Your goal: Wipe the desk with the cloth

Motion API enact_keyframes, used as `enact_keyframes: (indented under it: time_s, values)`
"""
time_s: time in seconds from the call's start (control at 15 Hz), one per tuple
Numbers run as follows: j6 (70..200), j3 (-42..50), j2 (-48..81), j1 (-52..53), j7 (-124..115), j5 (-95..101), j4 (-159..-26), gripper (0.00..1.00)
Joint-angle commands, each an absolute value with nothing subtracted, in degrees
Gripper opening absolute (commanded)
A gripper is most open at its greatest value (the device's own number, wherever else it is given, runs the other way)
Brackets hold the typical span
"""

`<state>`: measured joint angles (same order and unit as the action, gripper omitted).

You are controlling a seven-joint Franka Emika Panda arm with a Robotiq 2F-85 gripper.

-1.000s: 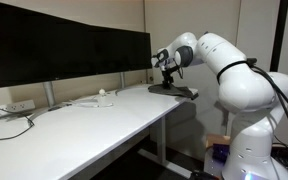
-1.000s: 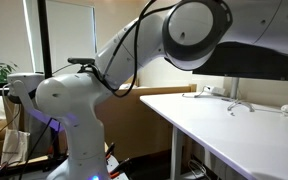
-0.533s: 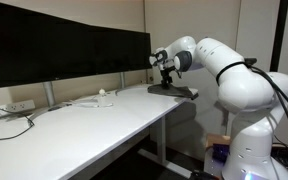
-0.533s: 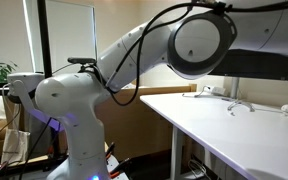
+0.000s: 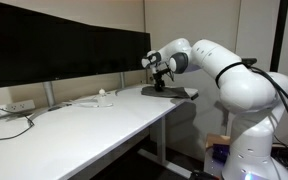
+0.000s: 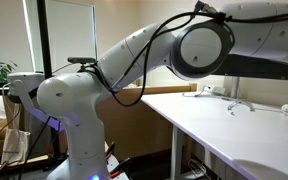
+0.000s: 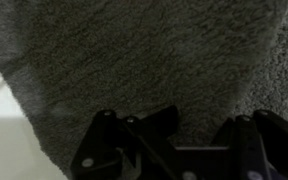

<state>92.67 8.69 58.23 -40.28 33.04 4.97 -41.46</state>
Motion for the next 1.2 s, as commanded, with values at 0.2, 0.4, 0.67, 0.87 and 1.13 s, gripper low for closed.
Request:
enact_keyframes:
  time_s: [0.2, 0.4, 0.67, 0.87, 1.13]
  values:
    - [98.4, 7.1, 50.8, -28.9, 30.4, 5.7, -54.6, 0.07]
    - [99.6, 6.6, 46.7, -23.8, 30.6, 5.9, -61.4, 0.07]
    - [100.3, 5.9, 41.7, -18.6, 31.0, 6.0, -69.9, 0.07]
    - [101.7, 5.7, 37.8, -15.5, 31.2, 6.1, -76.7, 0.07]
    - [104.8, 3.9, 32.4, -12.4, 30.3, 7.0, -85.9, 0.07]
